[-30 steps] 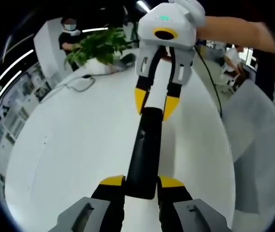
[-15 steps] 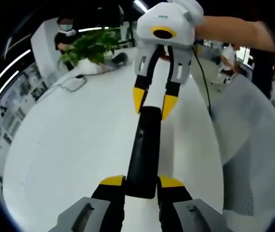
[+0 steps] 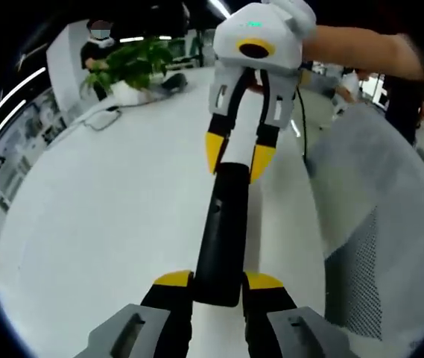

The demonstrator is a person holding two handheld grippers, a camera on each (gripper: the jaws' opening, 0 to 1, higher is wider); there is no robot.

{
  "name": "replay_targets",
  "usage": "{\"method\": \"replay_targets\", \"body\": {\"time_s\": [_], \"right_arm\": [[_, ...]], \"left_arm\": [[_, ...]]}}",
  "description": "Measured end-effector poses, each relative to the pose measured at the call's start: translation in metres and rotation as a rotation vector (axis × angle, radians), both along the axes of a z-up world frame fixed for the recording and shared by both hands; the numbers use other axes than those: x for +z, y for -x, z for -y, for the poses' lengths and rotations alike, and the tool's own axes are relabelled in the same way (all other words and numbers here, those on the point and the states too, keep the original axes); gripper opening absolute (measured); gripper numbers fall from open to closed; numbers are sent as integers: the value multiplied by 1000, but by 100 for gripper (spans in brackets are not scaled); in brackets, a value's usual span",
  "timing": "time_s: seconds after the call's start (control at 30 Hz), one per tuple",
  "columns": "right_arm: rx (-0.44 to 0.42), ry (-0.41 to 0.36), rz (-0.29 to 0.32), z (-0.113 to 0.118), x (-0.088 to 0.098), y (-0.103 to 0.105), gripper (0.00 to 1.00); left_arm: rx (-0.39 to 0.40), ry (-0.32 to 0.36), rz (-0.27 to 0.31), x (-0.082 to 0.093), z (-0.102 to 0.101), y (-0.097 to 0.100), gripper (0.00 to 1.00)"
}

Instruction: Press the specified remote control buttons in sequence, fully releasing each button before pressing the next.

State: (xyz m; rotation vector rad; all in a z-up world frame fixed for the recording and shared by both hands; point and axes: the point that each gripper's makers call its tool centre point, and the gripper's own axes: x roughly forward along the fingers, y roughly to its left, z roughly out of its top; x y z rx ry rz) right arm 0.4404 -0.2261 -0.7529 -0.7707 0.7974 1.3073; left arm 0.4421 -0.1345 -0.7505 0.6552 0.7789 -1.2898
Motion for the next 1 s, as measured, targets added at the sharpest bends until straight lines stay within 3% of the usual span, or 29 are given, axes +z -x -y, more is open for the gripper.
{"method": "replay_targets", "body": {"time_s": [0.3, 1.0], "right_arm": [[2, -1, -27, -1, -15, 13, 21], [15, -6, -43, -6, -28, 14, 21]], "left_arm": [[-4, -11, -23, -13, -2, 15, 24], [2, -19, -33, -28, -7, 18, 24]]}}
